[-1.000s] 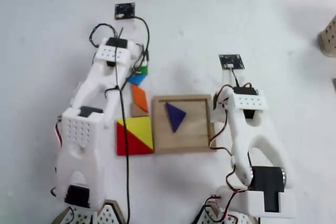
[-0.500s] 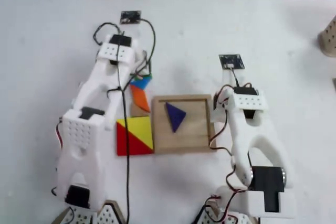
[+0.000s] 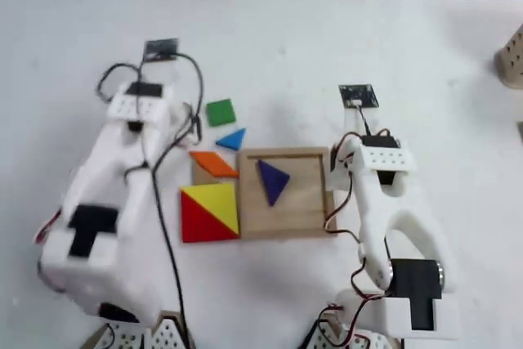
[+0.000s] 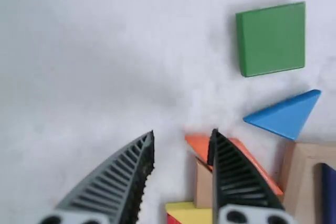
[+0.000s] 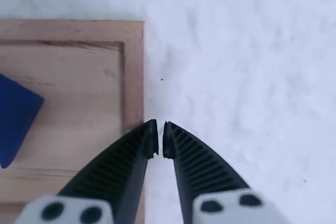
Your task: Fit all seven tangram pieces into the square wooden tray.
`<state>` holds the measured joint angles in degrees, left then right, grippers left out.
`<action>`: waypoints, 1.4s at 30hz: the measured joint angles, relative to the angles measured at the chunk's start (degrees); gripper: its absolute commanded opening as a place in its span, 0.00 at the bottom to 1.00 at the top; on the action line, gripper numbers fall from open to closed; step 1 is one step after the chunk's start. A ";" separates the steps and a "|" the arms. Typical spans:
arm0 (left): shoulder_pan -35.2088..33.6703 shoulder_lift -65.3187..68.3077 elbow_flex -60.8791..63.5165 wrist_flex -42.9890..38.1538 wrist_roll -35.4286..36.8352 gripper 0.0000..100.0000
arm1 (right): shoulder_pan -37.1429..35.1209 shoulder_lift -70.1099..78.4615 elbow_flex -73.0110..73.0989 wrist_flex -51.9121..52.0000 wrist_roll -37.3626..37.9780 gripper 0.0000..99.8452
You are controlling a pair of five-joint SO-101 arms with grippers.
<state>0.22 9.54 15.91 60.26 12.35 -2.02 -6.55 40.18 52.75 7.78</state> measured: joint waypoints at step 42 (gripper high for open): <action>9.14 25.93 -26.46 0.09 -0.70 0.18 | -0.26 0.00 0.00 -0.35 0.00 0.02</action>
<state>9.36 35.47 -10.55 60.35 11.65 -2.29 -6.55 40.18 52.40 7.78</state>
